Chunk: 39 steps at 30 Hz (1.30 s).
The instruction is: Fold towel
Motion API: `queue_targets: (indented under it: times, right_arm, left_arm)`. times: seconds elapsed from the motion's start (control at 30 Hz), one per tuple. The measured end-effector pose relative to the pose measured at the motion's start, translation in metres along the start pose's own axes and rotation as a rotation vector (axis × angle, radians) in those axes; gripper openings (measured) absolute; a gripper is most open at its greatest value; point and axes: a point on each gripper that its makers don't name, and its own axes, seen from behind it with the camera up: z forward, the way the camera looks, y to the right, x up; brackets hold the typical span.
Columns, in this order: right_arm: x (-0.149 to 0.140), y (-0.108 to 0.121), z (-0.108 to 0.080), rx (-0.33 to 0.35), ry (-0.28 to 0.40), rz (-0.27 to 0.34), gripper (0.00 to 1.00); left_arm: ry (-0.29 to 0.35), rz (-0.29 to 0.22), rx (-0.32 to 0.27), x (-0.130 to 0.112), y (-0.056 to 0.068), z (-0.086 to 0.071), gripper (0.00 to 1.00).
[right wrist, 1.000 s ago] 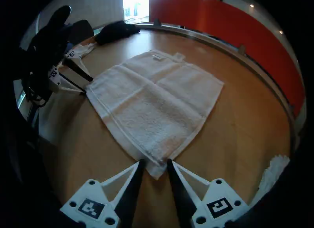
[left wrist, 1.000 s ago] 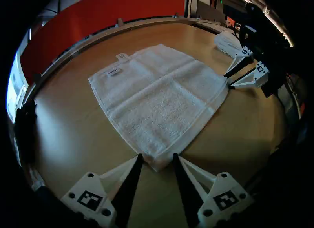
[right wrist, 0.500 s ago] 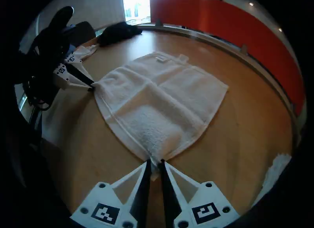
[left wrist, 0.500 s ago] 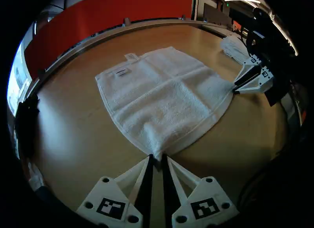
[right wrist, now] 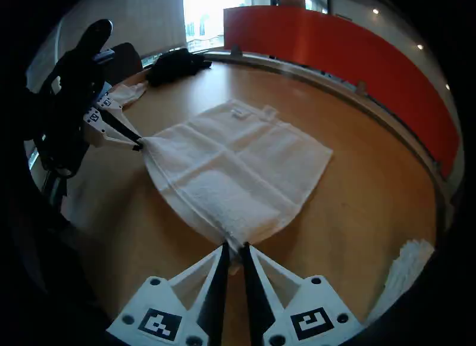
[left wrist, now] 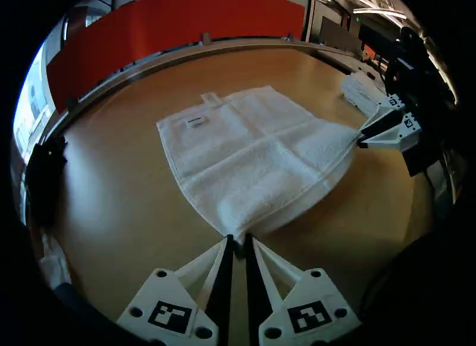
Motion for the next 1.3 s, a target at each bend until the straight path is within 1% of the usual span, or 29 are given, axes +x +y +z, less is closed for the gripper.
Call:
queue_targets:
  times: [0.37,0.67,0.83,0.97,1.3]
  right_arm:
    - [0.037,0.004,-0.032,-0.036,0.07,-0.009,0.17]
    - [0.059,0.003,-0.059,-0.044,0.11,-0.012,0.17]
    - [0.066,0.001,-0.072,-0.045,0.125,-0.011,0.16]
    - [0.07,0.002,-0.081,-0.047,0.131,-0.009,0.17]
    - [0.076,-0.003,-0.097,-0.041,0.133,-0.026,0.16]
  left_arm:
    - [0.067,-0.029,0.024,0.037,0.002,-0.042,0.13]
    - [0.101,-0.057,0.025,0.055,0.007,-0.072,0.13]
    - [0.116,-0.068,0.017,0.062,0.011,-0.085,0.13]
    - [0.125,-0.08,0.005,0.066,0.016,-0.094,0.13]
    - [0.144,-0.088,-0.018,0.078,0.029,-0.113,0.13]
